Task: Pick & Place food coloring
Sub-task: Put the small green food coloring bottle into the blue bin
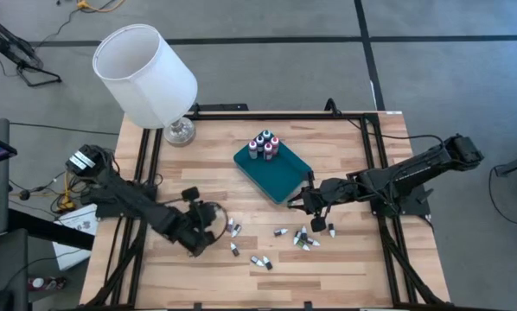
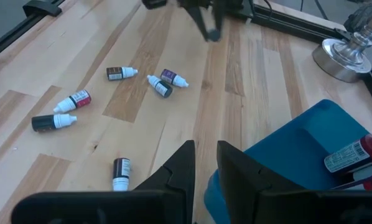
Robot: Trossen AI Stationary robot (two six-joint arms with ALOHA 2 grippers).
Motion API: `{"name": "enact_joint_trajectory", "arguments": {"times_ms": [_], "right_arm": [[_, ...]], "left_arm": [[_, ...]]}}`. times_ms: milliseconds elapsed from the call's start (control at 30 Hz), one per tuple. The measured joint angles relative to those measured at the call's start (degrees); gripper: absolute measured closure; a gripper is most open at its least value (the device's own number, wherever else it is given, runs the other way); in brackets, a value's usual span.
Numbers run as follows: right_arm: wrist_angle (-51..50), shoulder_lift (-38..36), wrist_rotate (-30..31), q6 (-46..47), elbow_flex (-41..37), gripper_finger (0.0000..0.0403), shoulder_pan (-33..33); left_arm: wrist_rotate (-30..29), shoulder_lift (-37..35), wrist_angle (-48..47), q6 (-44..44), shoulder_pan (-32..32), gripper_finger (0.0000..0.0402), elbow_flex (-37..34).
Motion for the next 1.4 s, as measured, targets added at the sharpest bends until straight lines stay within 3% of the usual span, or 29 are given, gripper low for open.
{"name": "enact_joint_trajectory", "arguments": {"times_ms": [267,500,867,1200,1400], "right_arm": [[0.00,0.00,0.00,0.00,0.00,0.0343,0.00],[0.00,0.00,-0.01,-0.04,0.00,0.0343,0.00],[0.00,0.00,0.01,-0.17,0.00,0.0343,-0.02],[0.26,0.00,0.01,-0.16,0.00,0.0343,-0.09],[0.03,0.00,0.02,-0.79,0.00,0.0343,-0.11]], "left_arm": [[0.29,-0.09,20.22,27.21,13.36,0.0327,0.61],[13.37,-0.13,38.63,45.63,24.21,0.0326,0.67],[28.12,-0.12,44.94,48.52,34.54,0.0326,0.69],[30.78,9.50,56.54,52.80,35.94,0.0326,0.76],[31.62,10.34,56.89,53.26,36.95,0.0326,0.74]]}}
